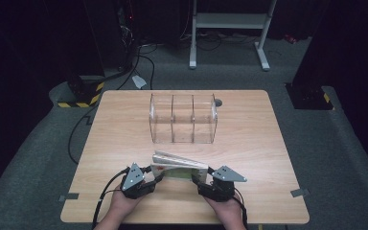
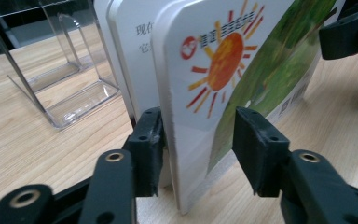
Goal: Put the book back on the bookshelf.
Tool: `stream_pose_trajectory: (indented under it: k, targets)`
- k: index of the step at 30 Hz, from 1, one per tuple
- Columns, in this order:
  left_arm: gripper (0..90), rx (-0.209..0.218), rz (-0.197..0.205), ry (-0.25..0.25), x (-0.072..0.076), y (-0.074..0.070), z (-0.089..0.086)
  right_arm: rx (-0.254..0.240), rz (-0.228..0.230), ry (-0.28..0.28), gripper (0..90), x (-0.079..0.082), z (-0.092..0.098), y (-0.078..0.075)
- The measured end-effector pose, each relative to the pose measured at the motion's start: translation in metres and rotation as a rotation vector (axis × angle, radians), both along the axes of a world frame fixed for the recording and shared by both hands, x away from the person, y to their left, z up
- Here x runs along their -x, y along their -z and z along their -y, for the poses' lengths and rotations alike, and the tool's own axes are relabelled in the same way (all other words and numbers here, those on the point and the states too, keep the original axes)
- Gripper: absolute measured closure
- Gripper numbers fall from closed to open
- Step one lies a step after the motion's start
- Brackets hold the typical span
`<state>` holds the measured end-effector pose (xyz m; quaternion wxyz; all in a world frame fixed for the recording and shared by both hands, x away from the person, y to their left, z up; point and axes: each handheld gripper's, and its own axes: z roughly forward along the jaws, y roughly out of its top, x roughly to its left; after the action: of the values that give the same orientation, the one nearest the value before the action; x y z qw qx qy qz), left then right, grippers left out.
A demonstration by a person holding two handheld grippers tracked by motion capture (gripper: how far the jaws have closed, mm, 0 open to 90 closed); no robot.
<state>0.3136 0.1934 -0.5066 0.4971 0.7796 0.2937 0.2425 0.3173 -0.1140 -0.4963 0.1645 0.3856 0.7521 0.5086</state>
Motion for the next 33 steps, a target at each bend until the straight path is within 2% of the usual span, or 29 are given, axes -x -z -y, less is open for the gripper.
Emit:
stream_pose_trajectory:
  k: [6, 9, 11, 16, 21, 23, 26, 29, 33]
  targets:
    - [47.8, -0.005, -0.003, -0.014, 0.003, -0.001, -0.01, -0.013, -0.001, -0.009, 36.1, 0.004, 0.005, -0.001]
    - [45.9, 0.017, -0.025, -0.036, 0.001, -0.001, -0.019, -0.002, 0.009, -0.018, 38.2, 0.005, 0.007, -0.002]
    - [44.7, 0.031, -0.034, -0.046, 0.001, 0.0, -0.023, -0.012, 0.007, -0.024, 38.1, 0.004, 0.008, -0.002]
    - [43.0, 0.052, -0.053, -0.091, -0.001, 0.001, -0.033, 0.0, 0.009, -0.054, 32.5, 0.001, 0.008, -0.004]
    - [38.0, 0.041, -0.077, -0.188, -0.003, 0.002, -0.047, 0.026, 0.027, -0.079, 27.4, -0.007, 0.001, -0.007]
    - [36.5, 0.051, -0.089, -0.211, -0.003, 0.003, -0.054, 0.019, 0.028, -0.099, 27.5, -0.01, -0.002, -0.009]
    - [35.8, 0.029, -0.108, -0.262, -0.003, 0.005, -0.064, 0.005, 0.041, -0.121, 29.0, -0.013, -0.005, -0.009]
    - [35.9, 0.025, -0.132, -0.313, -0.005, 0.007, -0.073, 0.018, 0.052, -0.132, 30.1, -0.015, -0.008, -0.009]
    - [35.9, 0.005, -0.145, -0.356, -0.009, 0.009, -0.08, 0.02, 0.095, -0.143, 32.6, -0.017, -0.009, -0.013]
